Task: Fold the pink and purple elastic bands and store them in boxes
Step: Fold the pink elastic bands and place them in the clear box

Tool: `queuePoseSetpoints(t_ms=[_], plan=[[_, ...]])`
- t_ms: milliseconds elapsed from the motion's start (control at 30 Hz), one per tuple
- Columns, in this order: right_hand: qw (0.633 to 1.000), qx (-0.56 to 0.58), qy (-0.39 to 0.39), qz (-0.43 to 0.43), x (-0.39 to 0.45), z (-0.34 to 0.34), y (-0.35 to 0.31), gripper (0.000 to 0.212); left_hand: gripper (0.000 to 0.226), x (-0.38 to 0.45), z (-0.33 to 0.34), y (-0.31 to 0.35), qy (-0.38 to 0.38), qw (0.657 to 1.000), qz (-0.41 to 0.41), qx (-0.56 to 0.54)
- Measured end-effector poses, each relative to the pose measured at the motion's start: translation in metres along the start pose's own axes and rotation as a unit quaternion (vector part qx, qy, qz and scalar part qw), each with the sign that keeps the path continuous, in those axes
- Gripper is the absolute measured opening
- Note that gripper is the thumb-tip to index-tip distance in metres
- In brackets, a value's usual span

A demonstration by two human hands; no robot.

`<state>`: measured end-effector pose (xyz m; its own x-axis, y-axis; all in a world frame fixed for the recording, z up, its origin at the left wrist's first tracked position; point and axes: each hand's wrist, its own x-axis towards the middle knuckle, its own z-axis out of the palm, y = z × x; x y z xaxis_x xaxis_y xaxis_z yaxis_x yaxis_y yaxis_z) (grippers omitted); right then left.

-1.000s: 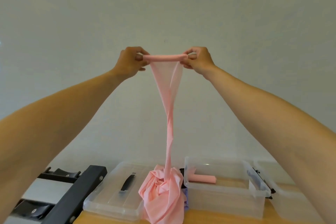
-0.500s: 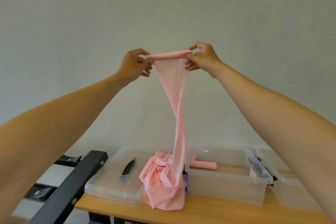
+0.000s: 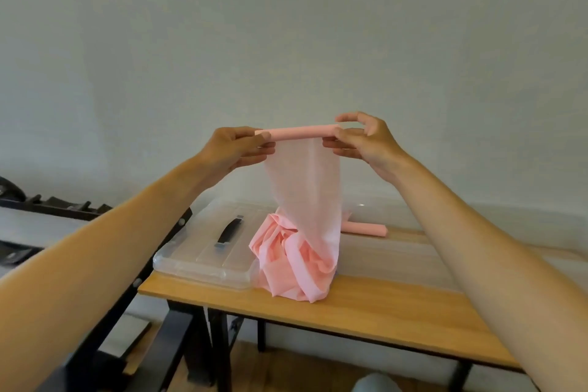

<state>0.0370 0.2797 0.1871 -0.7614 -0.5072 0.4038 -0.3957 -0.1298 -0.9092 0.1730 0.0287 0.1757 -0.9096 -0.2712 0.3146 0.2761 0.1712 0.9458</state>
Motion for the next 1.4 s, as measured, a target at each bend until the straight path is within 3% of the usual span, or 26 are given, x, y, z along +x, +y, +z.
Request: queuePoseSetpoints(t_ms=[133, 333, 600, 733, 967, 1300, 1400], plan=[[0.998, -0.04, -0.027, 0.028, -0.018, 0.001, 0.045, 0.036, 0.021, -0.016, 0.004, -0.042, 0.034, 0.998, -0.008, 0.056], [0.994, -0.106, -0.018, -0.014, -0.048, 0.007, 0.084, 0.01, 0.024, -0.043, 0.017, -0.081, 0.057, 0.998, -0.026, 0.03], [0.999, -0.027, -0.029, 0.005, -0.093, 0.02, 0.114, 0.014, 0.039, -0.086, 0.018, -0.127, 0.071, 0.996, -0.006, 0.049], [0.996, -0.084, 0.001, -0.02, -0.114, 0.023, 0.133, 0.029, 0.037, -0.11, 0.02, -0.148, 0.063, 0.994, 0.016, 0.091], [0.981, -0.19, 0.012, -0.038, -0.162, 0.03, 0.154, 0.017, 0.025, -0.154, 0.037, -0.171, 0.088, 0.992, 0.011, 0.09], [0.997, -0.037, 0.065, 0.029, -0.226, 0.048, 0.171, 0.02, 0.036, -0.207, 0.057, -0.201, 0.135, 0.99, -0.044, -0.016], [0.995, -0.036, 0.067, 0.065, -0.242, 0.047, 0.175, 0.037, 0.042, -0.222, 0.056, -0.209, 0.115, 0.992, -0.051, 0.015]])
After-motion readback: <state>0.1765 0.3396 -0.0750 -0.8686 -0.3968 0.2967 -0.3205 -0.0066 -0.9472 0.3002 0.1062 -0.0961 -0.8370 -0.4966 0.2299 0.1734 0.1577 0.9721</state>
